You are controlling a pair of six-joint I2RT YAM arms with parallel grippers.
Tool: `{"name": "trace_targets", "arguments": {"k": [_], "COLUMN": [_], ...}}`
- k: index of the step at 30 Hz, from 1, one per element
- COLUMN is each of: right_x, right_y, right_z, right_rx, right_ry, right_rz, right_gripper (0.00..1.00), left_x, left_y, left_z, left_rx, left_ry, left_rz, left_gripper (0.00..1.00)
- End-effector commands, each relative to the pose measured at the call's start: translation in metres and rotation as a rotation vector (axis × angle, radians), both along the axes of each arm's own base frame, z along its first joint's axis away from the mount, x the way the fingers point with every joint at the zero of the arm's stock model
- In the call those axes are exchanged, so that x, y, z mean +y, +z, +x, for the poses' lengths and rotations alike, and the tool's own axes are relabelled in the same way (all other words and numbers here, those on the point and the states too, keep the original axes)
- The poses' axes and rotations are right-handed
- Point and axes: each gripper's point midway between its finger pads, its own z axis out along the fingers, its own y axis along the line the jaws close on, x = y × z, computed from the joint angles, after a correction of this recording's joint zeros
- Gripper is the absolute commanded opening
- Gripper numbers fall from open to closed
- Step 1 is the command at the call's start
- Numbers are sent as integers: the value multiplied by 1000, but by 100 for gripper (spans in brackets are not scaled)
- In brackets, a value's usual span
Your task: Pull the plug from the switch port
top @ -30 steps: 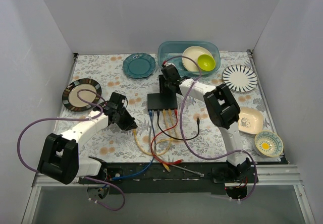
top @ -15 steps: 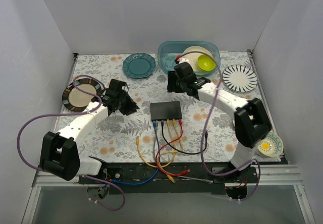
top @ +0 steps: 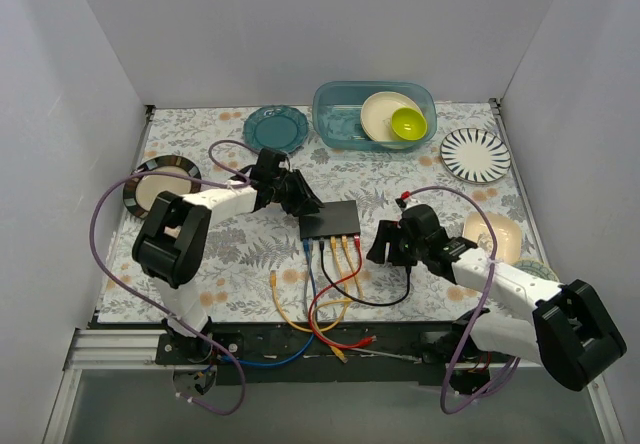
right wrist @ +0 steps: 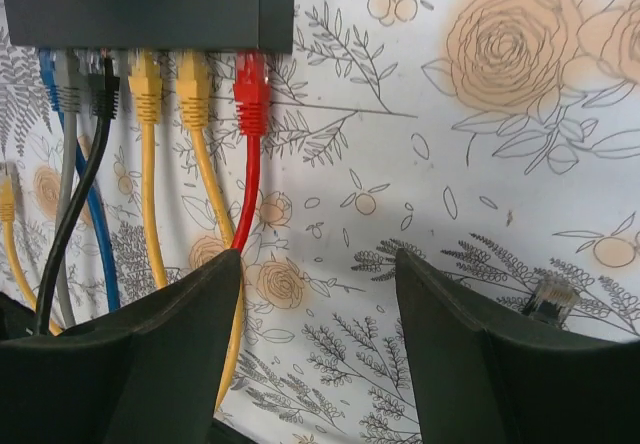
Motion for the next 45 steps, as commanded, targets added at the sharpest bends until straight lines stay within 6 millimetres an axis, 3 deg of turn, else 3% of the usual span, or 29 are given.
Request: {"name": "trace_targets", "arguments": {"k": [1,6,19,31,45], "right_x": [23,22,42,44,45], "right_y": [37,23,5,-4,-15], "right_z": [10,14,16,49,60], "right_rx": [-105,-49,131,118,181], "right_ry": [26,-2,-12,-160,-233], "right_rz": [188,244,488,537,632], "right_gripper": [72,72,70,55,44], "left_x": [-34,-45,-37,-26,-25], "left_y": [33,16,-34,-50,-50], "left_z": [12,26,2,-13,-18], "left_rx": [-107,-73,61,97,98], "left_ry": [-119,-141,-168,-158,-176], "left_rz": [-159,-164,-111,-74,-77], "left_gripper": [25,24,20,18,17]}}
